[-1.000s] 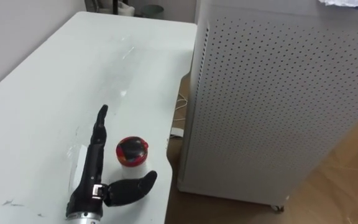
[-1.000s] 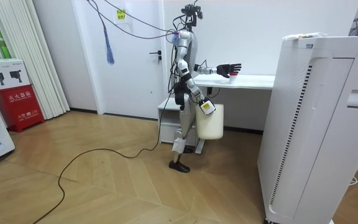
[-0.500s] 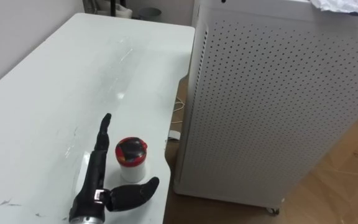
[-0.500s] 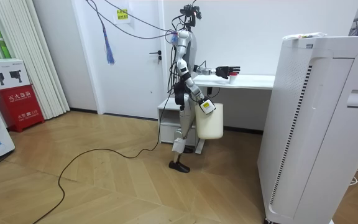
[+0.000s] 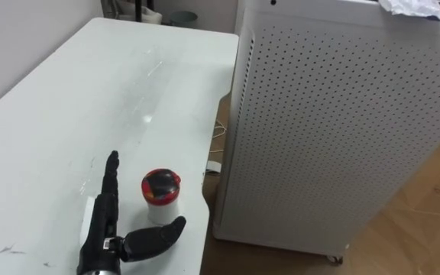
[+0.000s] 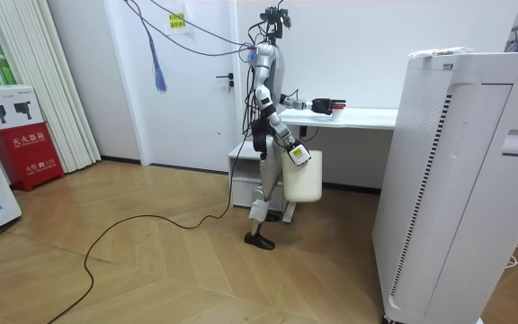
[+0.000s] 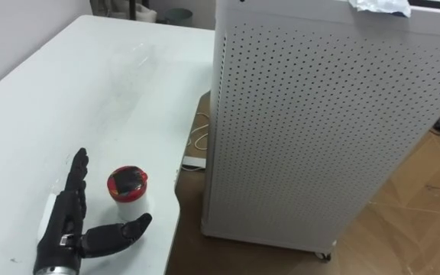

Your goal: Pick garbage

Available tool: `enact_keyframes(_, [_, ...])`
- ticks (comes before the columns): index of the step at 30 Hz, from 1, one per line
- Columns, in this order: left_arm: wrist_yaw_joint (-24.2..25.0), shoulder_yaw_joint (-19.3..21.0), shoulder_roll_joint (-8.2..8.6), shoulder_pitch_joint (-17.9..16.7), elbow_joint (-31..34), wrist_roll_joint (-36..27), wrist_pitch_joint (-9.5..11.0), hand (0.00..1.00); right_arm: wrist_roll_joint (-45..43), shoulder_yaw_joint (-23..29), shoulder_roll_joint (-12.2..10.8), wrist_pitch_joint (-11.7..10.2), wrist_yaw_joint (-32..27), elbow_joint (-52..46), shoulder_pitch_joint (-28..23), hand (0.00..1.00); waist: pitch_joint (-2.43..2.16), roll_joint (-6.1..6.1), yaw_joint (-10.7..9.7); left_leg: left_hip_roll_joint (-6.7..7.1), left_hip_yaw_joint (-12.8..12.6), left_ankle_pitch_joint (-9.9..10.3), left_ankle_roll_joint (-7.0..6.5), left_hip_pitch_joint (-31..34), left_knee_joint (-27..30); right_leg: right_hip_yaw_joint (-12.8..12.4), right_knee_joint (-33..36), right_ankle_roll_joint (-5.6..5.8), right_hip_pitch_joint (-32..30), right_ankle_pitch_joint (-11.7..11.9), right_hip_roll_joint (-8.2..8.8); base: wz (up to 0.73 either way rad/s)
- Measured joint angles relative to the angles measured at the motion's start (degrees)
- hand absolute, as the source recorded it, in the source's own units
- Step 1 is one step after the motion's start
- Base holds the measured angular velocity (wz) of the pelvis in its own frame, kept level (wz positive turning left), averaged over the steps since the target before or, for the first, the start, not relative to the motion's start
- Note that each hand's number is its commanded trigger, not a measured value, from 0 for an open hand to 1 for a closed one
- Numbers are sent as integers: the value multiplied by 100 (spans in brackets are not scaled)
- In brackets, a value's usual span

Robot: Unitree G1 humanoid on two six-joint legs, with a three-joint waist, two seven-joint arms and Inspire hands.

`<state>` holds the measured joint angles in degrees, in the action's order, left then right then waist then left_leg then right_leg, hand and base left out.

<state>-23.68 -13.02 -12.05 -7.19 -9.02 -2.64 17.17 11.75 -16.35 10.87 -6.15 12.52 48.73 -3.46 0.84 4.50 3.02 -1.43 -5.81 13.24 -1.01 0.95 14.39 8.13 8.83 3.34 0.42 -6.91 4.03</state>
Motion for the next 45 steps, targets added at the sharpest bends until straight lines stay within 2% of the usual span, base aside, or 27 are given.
enact_keyframes(6, [-114, 25, 3, 72, -1, -164, -86, 0, -119, -32, -55, 22, -5, 10, -16, 100, -1, 1, -85, 0, -6, -3, 5, -89, -56, 4, -5, 0, 70, 0, 0, -1])
enact_keyframes(16, [-23, 53, 130, 115, -3, -159, -120, 0, -120, -25, -181, 76, 26, 9, -178, 100, -1, 2, -156, 0, -25, -8, 10, -111, -78, -17, -4, -8, 65, 5, -4, -1])
enact_keyframes(22, [28, 57, 139, 330, -152, 15, -218, 0, -130, -23, -186, 80, 54, 7, -223, 100, -3, -4, -210, -3, -31, -7, 10, -77, -72, -17, 5, -9, 40, 6, -4, 0])
enact_keyframes(23, [28, 57, 139, 337, -152, 41, -219, 38, -131, -23, -186, 81, 59, 2, -223, 100, -4, -4, -224, -3, -31, -7, 10, -66, -69, -18, 5, -9, 29, 6, -4, 0])
enact_keyframes(24, [31, 58, 137, 346, -151, 89, -220, 98, -132, -23, -186, 81, 69, -6, -222, 100, -5, -7, -250, -3, -32, -8, 10, -46, -69, -20, 8, -9, 5, 6, -5, 0])
enact_keyframes(29, [52, 44, 140, 460, -162, 108, -233, 100, -130, -25, -186, 83, 84, -6, -222, 100, -9, -30, -293, -4, -37, -8, 10, -24, -68, -42, 13, -9, -30, 6, -6, 0])
enact_keyframes(35, [37, 40, 145, 486, -173, 108, -233, 100, -123, -25, -182, 83, 84, -5, -223, 100, -53, -122, -310, -9, -68, -9, 10, -67, -75, -94, 15, -11, -14, 7, -12, -4])
enact_keyframes(39, [17, 40, 144, 486, -284, 104, -231, 100, -106, -26, -184, 83, 83, -5, -223, 100, -48, -147, -332, -11, -73, -9, 10, -109, -78, -95, 35, -11, 16, 7, -12, 0])
enact_keyframes(45, [39, 42, 148, 487, -335, 99, -233, 100, -93, -24, -187, 110, 64, -6, -217, 100, -30, -121, -384, -21, -113, -8, 10, -151, -126, -97, 94, -10, 16, 6, -15, -3])
